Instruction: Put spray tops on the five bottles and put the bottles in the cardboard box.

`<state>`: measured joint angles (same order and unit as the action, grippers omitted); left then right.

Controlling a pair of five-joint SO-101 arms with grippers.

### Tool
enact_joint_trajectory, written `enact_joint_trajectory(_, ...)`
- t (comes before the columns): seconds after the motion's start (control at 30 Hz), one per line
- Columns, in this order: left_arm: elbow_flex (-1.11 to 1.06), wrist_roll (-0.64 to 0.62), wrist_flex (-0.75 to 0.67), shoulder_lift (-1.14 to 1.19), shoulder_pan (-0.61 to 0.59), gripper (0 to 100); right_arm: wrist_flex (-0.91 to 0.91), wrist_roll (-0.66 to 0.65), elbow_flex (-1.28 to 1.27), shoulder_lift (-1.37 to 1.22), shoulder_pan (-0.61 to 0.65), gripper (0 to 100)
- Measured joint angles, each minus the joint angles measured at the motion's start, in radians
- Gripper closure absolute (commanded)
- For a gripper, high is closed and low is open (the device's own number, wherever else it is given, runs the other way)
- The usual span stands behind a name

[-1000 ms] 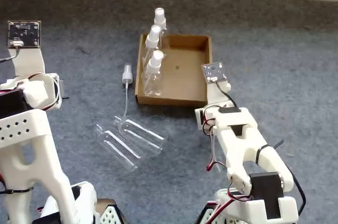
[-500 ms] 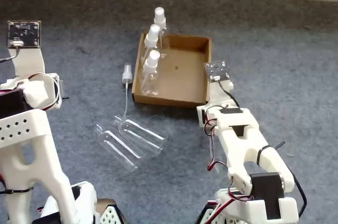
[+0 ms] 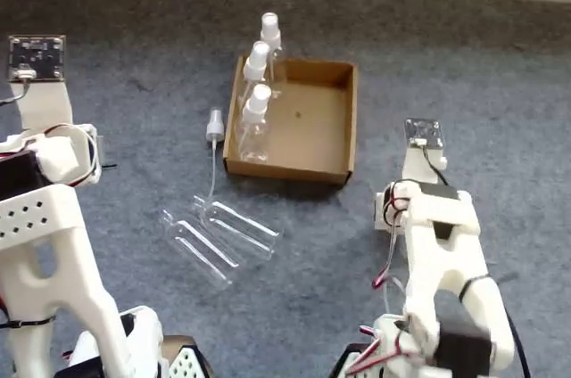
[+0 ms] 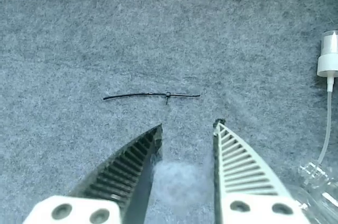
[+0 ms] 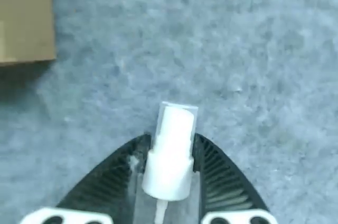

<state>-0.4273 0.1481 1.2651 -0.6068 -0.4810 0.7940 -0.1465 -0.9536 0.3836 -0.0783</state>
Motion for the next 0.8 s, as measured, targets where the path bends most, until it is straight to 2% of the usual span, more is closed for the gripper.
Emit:
enact_joint_trajectory(0.13,0.087,0.055,0.000,0.003,-0.091,85,0.180,0.023,0.041,0.278,0.132,92.9)
enact_joint_trajectory(0.23,0.218,0.101,0.006,0.072,-0.186,85,0.284,0.081,0.140,0.471,0.310,93.0)
enact_joint_trajectory(0.33,0.404,0.127,0.060,0.219,-0.279,85,0.310,0.126,0.238,0.517,0.499,93.0)
enact_joint_trajectory(0.53,0.848,0.152,0.206,0.617,-0.434,85,0.262,0.169,0.408,0.298,0.792,93.0)
enact_joint_trajectory(0.67,1.094,0.157,0.222,0.822,-0.503,85,0.224,0.169,0.586,0.021,0.913,92.9)
enact_joint_trajectory(0.8,1.215,0.186,0.222,0.950,-0.546,85,0.224,0.169,0.776,-0.256,0.976,92.4)
